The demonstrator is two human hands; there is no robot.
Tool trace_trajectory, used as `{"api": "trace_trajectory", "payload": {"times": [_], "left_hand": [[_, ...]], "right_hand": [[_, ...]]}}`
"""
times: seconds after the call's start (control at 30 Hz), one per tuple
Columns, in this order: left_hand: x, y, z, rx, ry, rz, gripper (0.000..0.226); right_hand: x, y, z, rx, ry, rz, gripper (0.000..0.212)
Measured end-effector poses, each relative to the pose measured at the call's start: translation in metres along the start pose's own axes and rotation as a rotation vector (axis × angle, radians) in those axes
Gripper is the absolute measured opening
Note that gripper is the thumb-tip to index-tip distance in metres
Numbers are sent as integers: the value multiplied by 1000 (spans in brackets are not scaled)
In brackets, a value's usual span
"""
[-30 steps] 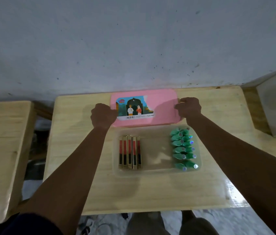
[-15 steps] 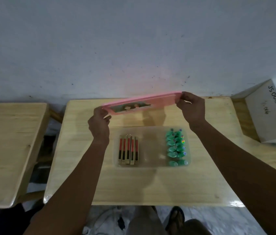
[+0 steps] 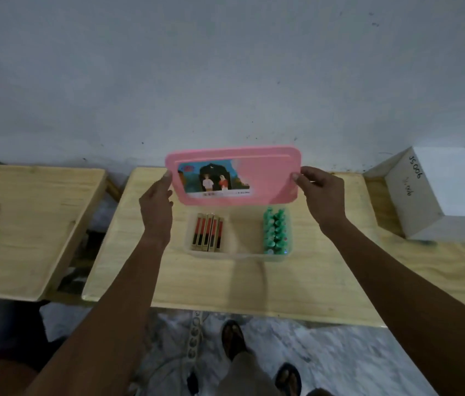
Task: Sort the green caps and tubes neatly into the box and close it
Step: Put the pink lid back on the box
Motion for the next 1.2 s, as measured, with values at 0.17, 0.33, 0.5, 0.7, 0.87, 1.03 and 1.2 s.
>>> {"api": "trace_trajectory", "payload": {"times": [0.17, 0.33, 0.5, 0.7, 0.87, 1.03, 1.2], "left_hand": [[13, -11, -9, -107, 174, 306, 23], [24, -48, -5, 17, 193, 463, 22], [25, -73, 4, 77, 168, 515, 23], [22, -84, 11, 76, 174, 528, 26], [20, -91, 19, 110, 172, 524, 26], [21, -95, 25, 136, 174, 503, 26], [22, -96, 29, 180, 166, 436, 25]], "right_hand": [[7, 22, -20, -230, -21, -9, 11], [10, 63, -55, -377, -1, -194, 19], [3, 79, -75, -408, 14, -251, 24], [0, 84, -76, -380, 41, -343, 27], [-1, 89, -74, -392, 41, -379, 28], [-4, 93, -74, -396, 39, -365, 26], [-7, 101, -70, -487, 62, -290, 20]]}}
Point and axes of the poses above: each hand's wrist, its own z-axis towards the middle knuckle, its own x-axis out of the back of the hand, y = z × x, the point moved 4 cm from there along z, towards the middle knuckle, and after that the axes turned 14 degrees about x, right-handed, at the moved point
